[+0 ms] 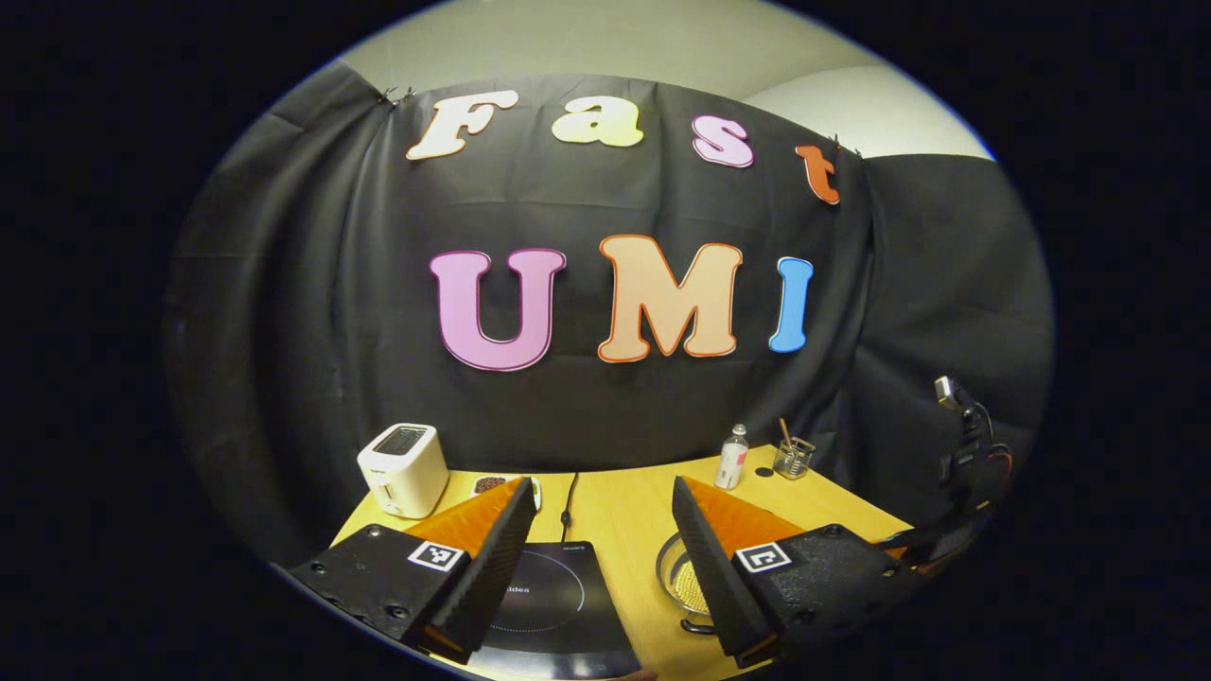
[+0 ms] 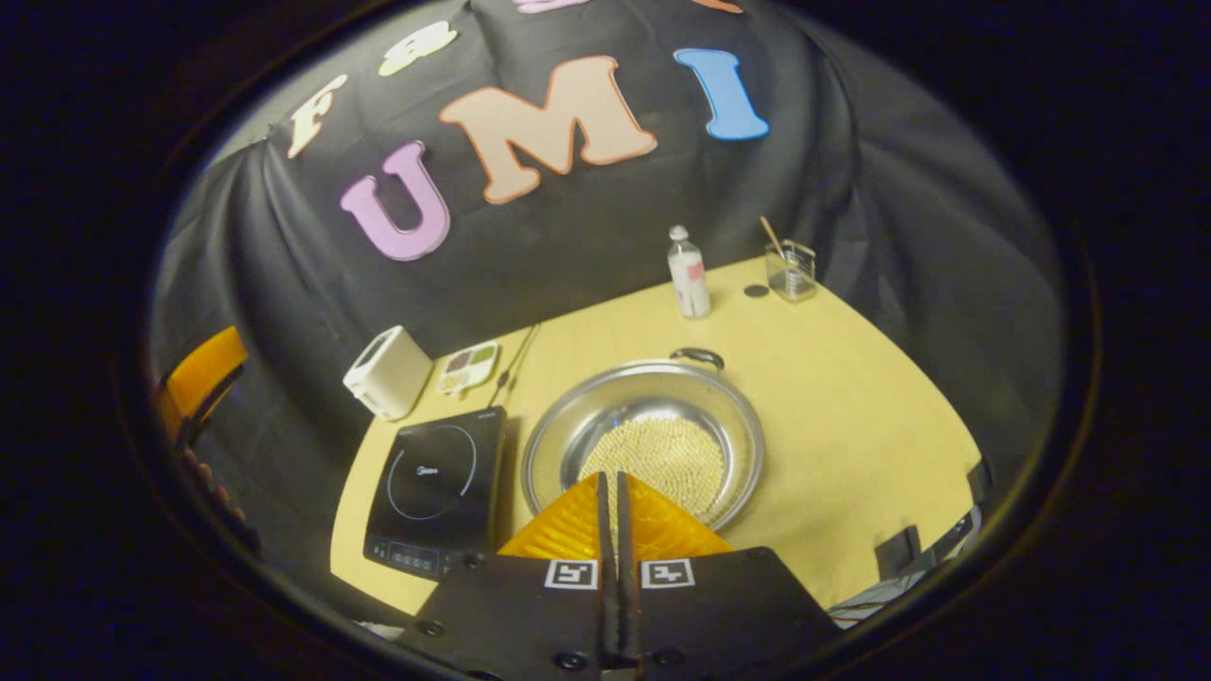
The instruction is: First push the handle of the pot to place it horizontally, then grasp the pot with both hands and set it on the induction cooktop.
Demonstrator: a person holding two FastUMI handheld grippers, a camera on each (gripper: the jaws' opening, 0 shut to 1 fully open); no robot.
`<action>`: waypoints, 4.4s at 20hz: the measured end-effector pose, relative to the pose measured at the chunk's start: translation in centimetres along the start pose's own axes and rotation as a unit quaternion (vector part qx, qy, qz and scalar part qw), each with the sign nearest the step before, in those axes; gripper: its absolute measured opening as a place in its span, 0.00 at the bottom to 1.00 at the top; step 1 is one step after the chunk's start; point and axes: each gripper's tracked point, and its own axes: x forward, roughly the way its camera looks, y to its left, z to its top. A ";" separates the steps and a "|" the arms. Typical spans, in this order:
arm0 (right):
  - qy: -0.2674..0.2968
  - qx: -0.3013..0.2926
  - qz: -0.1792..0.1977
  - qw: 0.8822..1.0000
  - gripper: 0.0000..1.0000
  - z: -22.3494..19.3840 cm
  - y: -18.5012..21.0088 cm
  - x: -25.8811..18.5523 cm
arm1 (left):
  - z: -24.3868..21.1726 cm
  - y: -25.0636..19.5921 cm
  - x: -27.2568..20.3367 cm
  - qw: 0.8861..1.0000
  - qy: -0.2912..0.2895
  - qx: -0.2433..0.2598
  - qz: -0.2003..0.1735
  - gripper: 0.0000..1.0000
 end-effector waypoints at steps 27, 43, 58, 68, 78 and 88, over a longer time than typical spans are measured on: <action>0.176 0.087 -0.092 0.976 0.00 -15.0 3.7 6.9 | -6.2 8.9 0.4 0.998 0.061 -0.032 -0.009 0.89; 0.188 0.184 -0.051 0.963 0.02 -12.3 9.7 11.5 | -6.8 11.5 -1.3 0.997 0.066 -0.035 0.022 0.89; 0.136 0.206 0.009 0.969 0.00 -6.9 8.1 10.5 | -8.8 7.1 0.2 0.993 0.103 -0.057 -0.015 0.87; 0.066 0.074 0.009 0.995 0.09 -1.1 -2.3 11.4 | -13.9 -0.2 3.4 0.979 0.187 -0.084 -0.002 0.84; 0.043 -0.077 0.033 0.996 0.32 2.7 -8.4 13.4 | -17.9 -4.6 6.0 0.964 0.242 -0.091 0.060 0.89; 0.032 -0.136 0.005 0.990 0.83 4.7 -14.0 15.3 | -23.7 -6.0 7.9 0.942 0.312 -0.094 0.079 0.89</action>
